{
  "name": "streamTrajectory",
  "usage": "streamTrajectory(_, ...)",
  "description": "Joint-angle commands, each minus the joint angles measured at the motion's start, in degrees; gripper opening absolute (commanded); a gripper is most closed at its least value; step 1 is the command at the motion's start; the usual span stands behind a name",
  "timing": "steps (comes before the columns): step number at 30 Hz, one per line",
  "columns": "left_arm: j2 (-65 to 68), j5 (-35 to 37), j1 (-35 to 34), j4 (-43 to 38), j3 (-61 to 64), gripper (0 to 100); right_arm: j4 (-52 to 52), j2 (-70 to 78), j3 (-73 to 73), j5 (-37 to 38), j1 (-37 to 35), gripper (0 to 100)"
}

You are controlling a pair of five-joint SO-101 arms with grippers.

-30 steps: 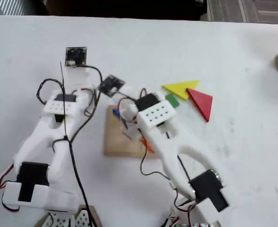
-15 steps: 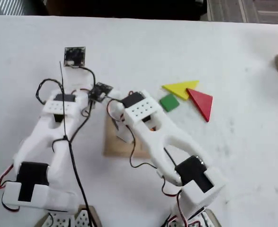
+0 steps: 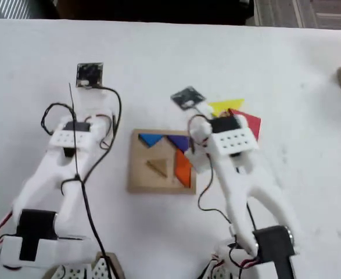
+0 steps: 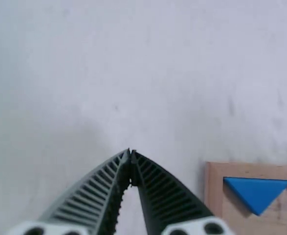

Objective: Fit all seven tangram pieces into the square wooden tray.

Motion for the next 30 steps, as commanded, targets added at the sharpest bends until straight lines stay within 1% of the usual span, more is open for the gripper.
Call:
streamTrajectory(1, -5.76, -0.44, 1.10, -1.32, 1.05, 2, -1.54, -5.58, 6.68, -0.88, 9.19, 1.8)
streamTrajectory(4, -8.13, -0.44, 2.51, -0.79, 1.32, 2, -4.09, -8.13, 11.87, -0.88, 15.69, 1.8)
streamTrajectory(8, -11.38, -0.44, 6.20, 3.60, 1.41, 2, -13.67, -13.67, 20.84, -0.79, 25.89, 1.8)
streamTrajectory(10, -13.23, -0.44, 9.01, 6.86, 1.41, 2, -15.08, -16.57, 24.79, -0.35, 29.41, 1.8)
streamTrajectory(12, -15.16, -0.44, 12.18, 8.18, 2.99, 2, -15.08, -18.51, 27.78, 0.79, 31.78, 1.8)
streamTrajectory(16, -18.59, -1.14, 19.38, 8.00, 7.74, 2, -15.16, -21.41, 33.32, 8.00, 34.24, 1.8)
streamTrajectory(18, -19.91, -5.36, 22.81, 8.09, 9.93, 2, -15.25, -21.93, 34.90, 10.20, 35.12, 1.8)
streamTrajectory(20, -20.97, -10.99, 25.98, 8.35, 11.96, 2, -16.04, -21.93, 35.34, 10.90, 35.74, 1.8)
streamTrajectory(23, -22.11, -16.00, 29.41, 8.53, 14.59, 2, -17.36, -21.85, 35.52, 10.99, 35.38, 1.8)
streamTrajectory(25, -22.29, -17.05, 30.55, 8.88, 15.74, 2, -17.36, -21.85, 35.52, 10.99, 35.30, 1.8)
streamTrajectory(30, -21.67, -18.64, 32.92, 13.71, 14.95, 2, -17.36, -21.85, 35.52, 10.99, 35.30, 1.8)
